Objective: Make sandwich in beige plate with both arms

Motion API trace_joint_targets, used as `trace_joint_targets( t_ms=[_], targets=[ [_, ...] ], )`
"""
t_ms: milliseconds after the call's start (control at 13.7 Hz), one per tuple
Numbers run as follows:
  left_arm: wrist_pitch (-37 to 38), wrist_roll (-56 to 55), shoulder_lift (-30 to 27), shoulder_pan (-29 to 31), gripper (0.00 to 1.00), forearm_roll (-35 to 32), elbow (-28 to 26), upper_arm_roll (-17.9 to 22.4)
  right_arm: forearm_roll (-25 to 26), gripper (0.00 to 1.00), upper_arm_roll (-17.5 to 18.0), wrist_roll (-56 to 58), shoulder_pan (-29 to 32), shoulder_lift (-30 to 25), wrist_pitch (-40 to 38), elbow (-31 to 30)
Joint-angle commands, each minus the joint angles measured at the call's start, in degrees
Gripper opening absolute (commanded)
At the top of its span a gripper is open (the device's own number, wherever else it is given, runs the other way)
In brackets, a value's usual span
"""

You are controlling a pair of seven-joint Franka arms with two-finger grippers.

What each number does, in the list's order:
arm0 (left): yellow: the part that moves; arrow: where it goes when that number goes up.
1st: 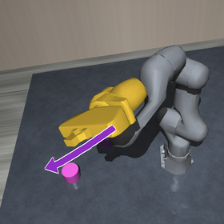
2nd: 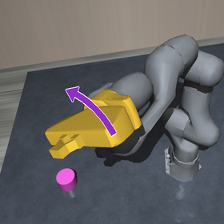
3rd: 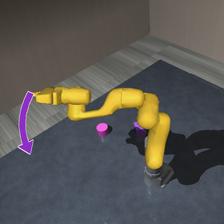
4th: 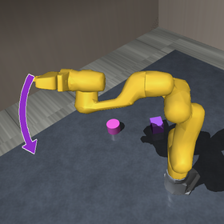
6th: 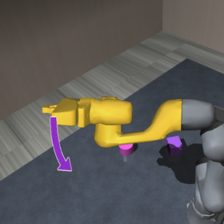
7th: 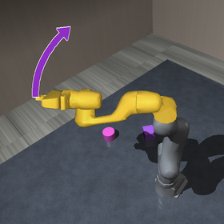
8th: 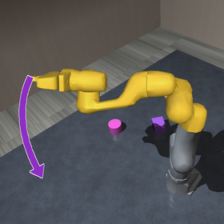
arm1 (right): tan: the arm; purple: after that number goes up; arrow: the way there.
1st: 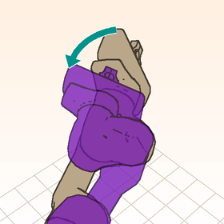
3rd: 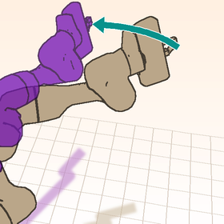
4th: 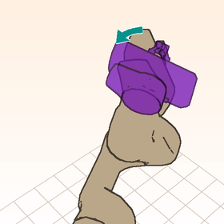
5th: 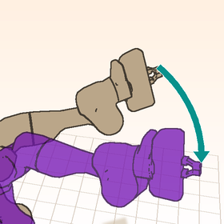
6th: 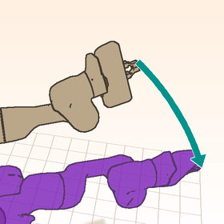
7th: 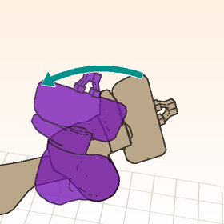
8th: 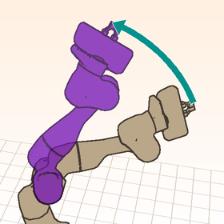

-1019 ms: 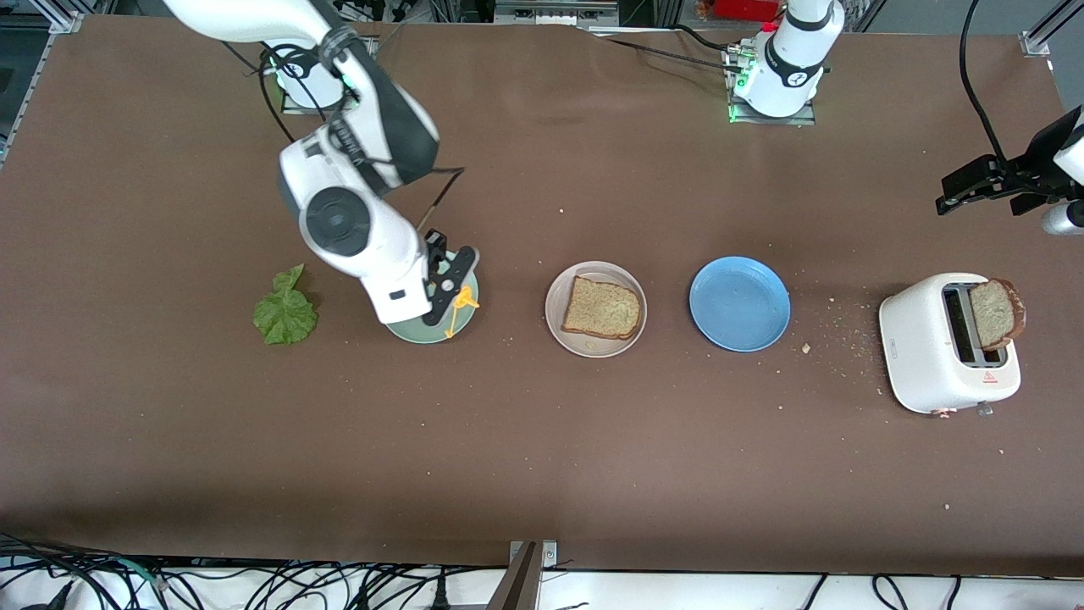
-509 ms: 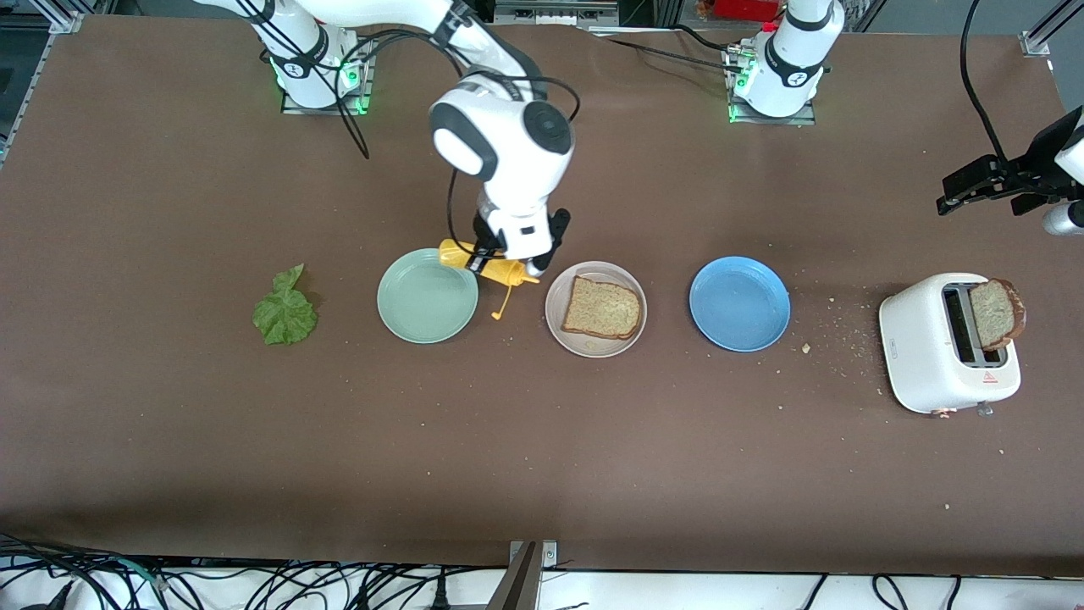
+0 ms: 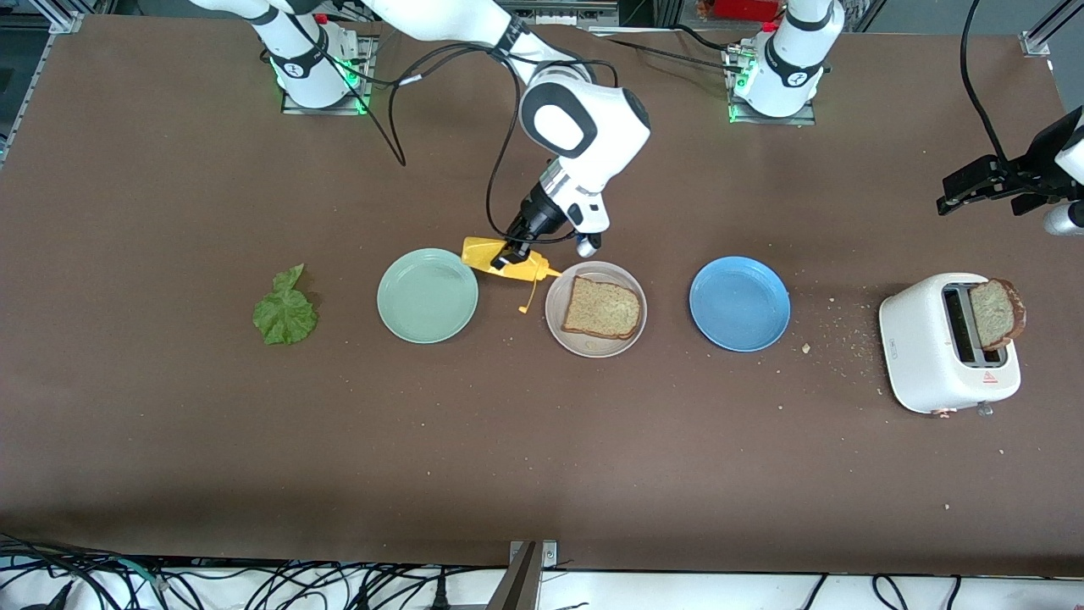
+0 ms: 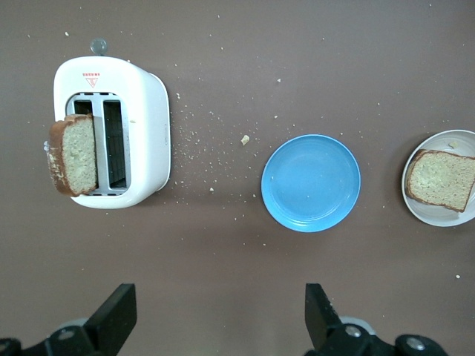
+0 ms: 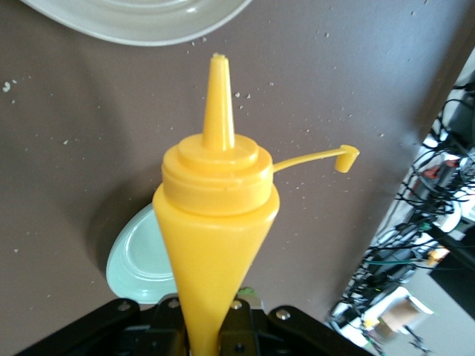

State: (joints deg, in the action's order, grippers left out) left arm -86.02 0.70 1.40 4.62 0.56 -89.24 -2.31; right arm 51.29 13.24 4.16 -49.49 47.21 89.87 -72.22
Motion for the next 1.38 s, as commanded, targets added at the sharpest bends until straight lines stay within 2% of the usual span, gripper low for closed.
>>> trace_joint_targets(
  t_ms=[0,509,1019,1310],
  targets=[
    [0.3,-0.1,0.4,0.4,1.00,1.1,0.9,-0.1,5.7,0.06,-0.7,0.0,-2.7,3.4,-3.1,4.3],
    [0.3,-0.1,0.4,0.5,1.00,1.0,0.8,-0.1,20.8,0.06,-0.7,-0.1,-7.9,8.8,-3.0,7.3],
    [0.3,-0.2,0.4,0.4,1.00,1.1,0.9,-0.1,24.4,0.07,-1.7,-0.5,-7.4,11.8,-1.0,7.6],
    [0.3,-0.2,0.4,0.4,1.00,1.1,0.9,-0.1,24.4,0.07,-3.2,-0.6,-6.0,11.9,1.2,7.6]
  ],
)
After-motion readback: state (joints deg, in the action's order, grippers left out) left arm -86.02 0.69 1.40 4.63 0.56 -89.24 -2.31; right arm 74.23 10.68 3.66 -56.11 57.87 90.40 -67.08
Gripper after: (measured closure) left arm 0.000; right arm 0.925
